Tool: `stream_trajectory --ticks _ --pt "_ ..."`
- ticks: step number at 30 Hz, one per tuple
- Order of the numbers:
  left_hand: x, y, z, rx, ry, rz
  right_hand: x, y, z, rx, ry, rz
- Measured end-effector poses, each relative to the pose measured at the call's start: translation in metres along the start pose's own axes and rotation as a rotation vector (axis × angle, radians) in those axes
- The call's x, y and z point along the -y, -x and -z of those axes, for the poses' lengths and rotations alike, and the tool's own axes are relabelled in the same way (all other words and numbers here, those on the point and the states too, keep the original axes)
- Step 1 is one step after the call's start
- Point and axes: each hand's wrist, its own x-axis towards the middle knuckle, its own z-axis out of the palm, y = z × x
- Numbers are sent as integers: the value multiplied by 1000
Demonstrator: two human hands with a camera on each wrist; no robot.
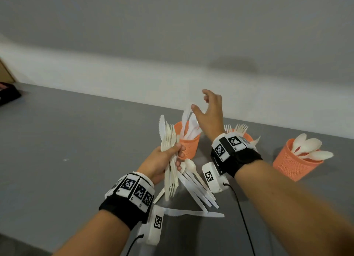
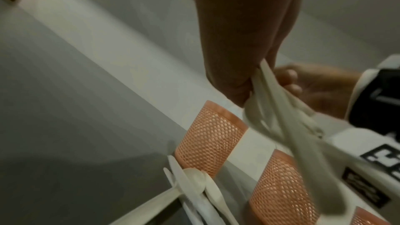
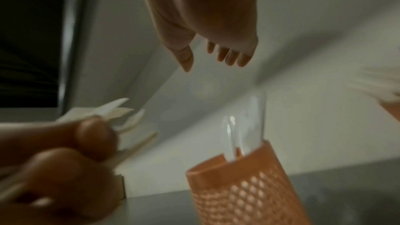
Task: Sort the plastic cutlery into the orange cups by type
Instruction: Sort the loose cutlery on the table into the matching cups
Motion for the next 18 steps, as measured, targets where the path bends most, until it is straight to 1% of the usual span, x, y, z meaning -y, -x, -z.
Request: stream_trajectory --ticks 1,2,4,5,6,7,9,11,13,14,15,16,17,18 --pt "0 -1 -4 12 -17 -5 8 4 3 48 -7 67" --pt "1 -2 -7 32 -37 -5 17 8 5 155 -33 87" --pt "1 -3 -14 82 -78 3 29 16 9 455 -37 6" --pt "1 -4 -17 100 -95 12 31 18 12 569 -33 -53" --pt "1 -4 -20 112 -107 22 31 18 15 627 -59 -111" --pt "2 -3 -23 123 -115 28 32 18 19 636 -118 -167" --pt "3 -3 -25 152 -129 28 35 14 27 576 -274 -252" --pt "5 -2 -23 194 -135 39 41 4 36 436 -398 -272" --pt "8 -2 -18 199 -99 65 47 -8 45 181 -528 -228" --pt "8 -1 -14 184 -68 84 48 -14 51 44 -565 -183" --pt "9 0 -10 167 -37 98 47 -18 55 -75 -557 -123" --pt "10 1 -7 152 -16 108 45 -20 56 -162 -518 -61" --pt "10 2 -4 143 -2 114 42 -19 54 -209 -459 -13" --pt "11 3 -1 139 9 119 37 -16 50 -204 -396 11"
